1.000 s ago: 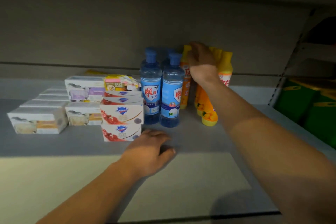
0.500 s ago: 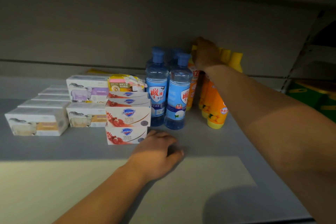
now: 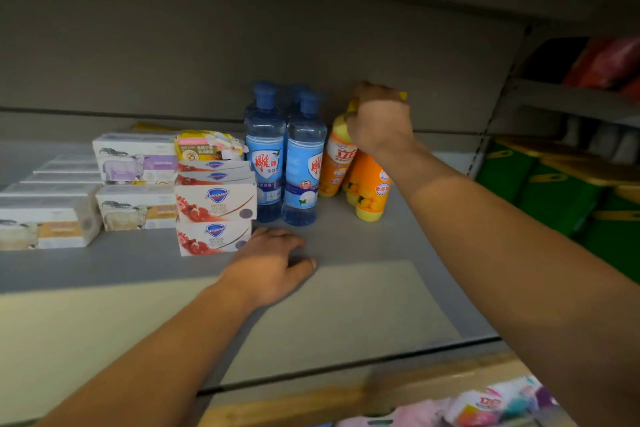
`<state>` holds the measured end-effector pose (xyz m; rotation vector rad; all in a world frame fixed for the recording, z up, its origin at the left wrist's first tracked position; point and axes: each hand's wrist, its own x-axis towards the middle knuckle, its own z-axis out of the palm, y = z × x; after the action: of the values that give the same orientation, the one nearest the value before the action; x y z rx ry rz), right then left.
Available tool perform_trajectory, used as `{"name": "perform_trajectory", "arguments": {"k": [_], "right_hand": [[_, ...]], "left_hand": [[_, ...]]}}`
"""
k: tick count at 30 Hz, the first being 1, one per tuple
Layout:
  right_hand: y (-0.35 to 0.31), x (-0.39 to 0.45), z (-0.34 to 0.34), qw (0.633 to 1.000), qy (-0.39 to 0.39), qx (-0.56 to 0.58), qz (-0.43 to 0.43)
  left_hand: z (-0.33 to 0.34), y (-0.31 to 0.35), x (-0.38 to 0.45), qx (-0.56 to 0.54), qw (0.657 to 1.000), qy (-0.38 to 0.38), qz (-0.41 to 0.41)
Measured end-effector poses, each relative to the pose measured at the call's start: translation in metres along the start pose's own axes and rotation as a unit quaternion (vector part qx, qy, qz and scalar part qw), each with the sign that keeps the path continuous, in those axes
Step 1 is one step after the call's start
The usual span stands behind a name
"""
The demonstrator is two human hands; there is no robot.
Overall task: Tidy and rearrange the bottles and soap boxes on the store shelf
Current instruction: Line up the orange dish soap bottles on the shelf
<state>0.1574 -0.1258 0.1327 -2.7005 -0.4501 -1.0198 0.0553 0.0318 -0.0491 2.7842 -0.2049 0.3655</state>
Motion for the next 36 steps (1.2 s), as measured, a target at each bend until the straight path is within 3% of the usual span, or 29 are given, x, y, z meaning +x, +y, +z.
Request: {"name": "perform_trajectory", "arguments": {"k": [4, 11, 14, 17, 20, 23, 26, 28, 30, 32, 34, 36], "right_hand": [[0.009, -0.032, -0.011, 0.998, 0.011, 0.054, 0.038], [0.024, -0.083, -0.032, 0.972, 0.101, 0.211, 0.008], [0.028, -0.094, -0.04, 0.942, 0.14, 0.304, 0.007], [0.029, -0.096, -0.047, 0.914, 0.159, 0.372, 0.016], [0.025, -0.094, -0.048, 0.884, 0.123, 0.448, 0.05], [0.024, -0.09, -0.043, 0.854, 0.11, 0.501, 0.088], [0.024, -0.085, -0.034, 0.782, 0.109, 0.59, 0.168], [0.021, -0.086, -0.02, 0.711, 0.058, 0.66, 0.237], [0.013, -0.093, -0.004, 0.594, -0.028, 0.757, 0.27], [0.008, -0.099, 0.009, 0.465, -0.084, 0.845, 0.25], [0.006, -0.102, 0.02, 0.416, -0.086, 0.873, 0.239], [0.004, -0.104, 0.03, 0.406, -0.076, 0.873, 0.261]], "left_hand": [[-0.003, 0.003, 0.0, 0.005, 1.0, -0.011, -0.007], [-0.006, 0.008, -0.003, -0.015, 1.0, 0.007, -0.025], [-0.009, 0.015, -0.003, -0.11, 0.993, 0.036, -0.031], [-0.013, 0.03, -0.005, -0.18, 0.981, 0.073, 0.023], [-0.015, 0.042, -0.011, -0.236, 0.968, 0.037, 0.076], [-0.018, 0.045, -0.017, -0.317, 0.946, 0.01, 0.068], [-0.023, 0.047, -0.022, -0.408, 0.912, 0.004, 0.046], [-0.027, 0.049, -0.025, -0.462, 0.886, 0.007, 0.025], [-0.031, 0.054, -0.026, -0.502, 0.865, 0.005, 0.003], [-0.032, 0.055, -0.026, -0.528, 0.849, -0.001, -0.032], [-0.031, 0.053, -0.025, -0.55, 0.832, -0.006, -0.076], [-0.03, 0.051, -0.024, -0.553, 0.828, -0.008, -0.098]]}}
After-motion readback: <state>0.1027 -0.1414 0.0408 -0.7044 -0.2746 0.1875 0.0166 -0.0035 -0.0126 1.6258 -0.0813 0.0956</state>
